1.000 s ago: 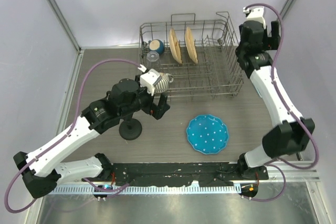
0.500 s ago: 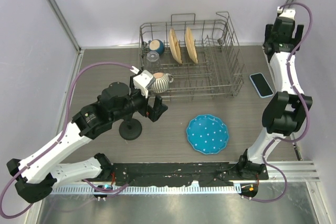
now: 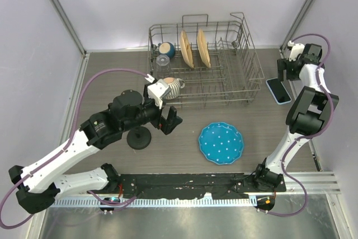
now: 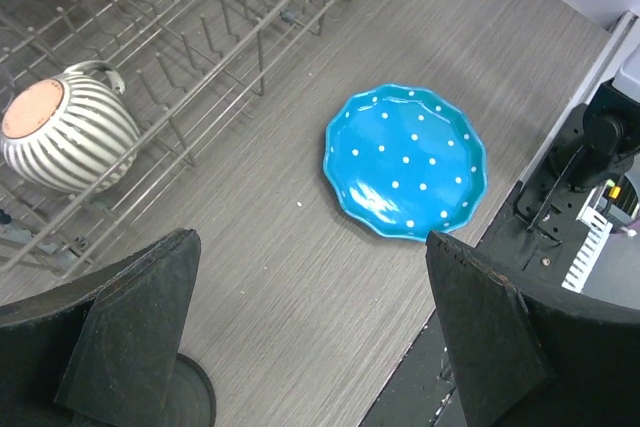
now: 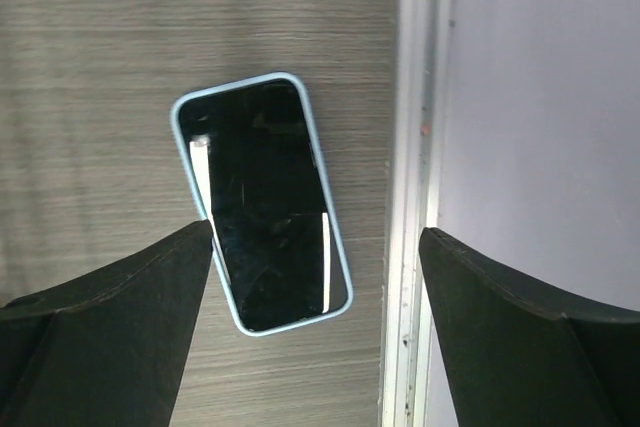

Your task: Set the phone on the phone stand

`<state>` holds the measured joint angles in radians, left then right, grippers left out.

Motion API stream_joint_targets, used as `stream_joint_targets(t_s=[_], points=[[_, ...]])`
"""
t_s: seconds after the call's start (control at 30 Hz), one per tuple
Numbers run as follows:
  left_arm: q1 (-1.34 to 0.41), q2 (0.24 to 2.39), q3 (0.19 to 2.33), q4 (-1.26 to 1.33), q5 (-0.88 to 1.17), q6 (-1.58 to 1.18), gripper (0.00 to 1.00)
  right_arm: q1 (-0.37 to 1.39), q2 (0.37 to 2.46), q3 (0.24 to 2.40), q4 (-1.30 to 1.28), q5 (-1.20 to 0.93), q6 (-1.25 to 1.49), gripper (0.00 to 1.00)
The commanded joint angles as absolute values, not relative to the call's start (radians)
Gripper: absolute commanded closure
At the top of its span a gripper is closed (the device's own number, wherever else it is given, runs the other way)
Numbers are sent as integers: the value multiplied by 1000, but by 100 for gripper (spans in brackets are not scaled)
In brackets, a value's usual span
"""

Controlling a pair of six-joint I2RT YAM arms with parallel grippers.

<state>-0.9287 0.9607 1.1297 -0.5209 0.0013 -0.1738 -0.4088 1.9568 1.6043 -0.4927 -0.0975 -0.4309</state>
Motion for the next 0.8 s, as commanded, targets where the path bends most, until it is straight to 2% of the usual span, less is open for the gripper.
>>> stream_joint_targets(t_s=[0.0,0.1,0.27,0.4,0.63,0.7,0.77], points=[[-937,979,1132,-491,18,-156,0,-414,1936,1615,-541,-278,-561,7],[-942,980,1131,-492,25,-158,0,-414,1948,1640,-560,-284,-575,5],[-968,979,1131,-494,29,-150,0,-414,1973,1664,-552,-206,-473,9],[-980,976,1132,-497,25,-147,0,-426,2023,1700,-496,-80,-192,9],[-983,979,1135,-499,29,-149,0,-440,2164,1902,-601,-80,99,9],[-982,980,1134,-500,34,-152,0,-440,2164,1881,-544,-69,200,9],[-982,982,1134,-499,37,-152,0,-440,2134,1771,-451,-45,257,9]])
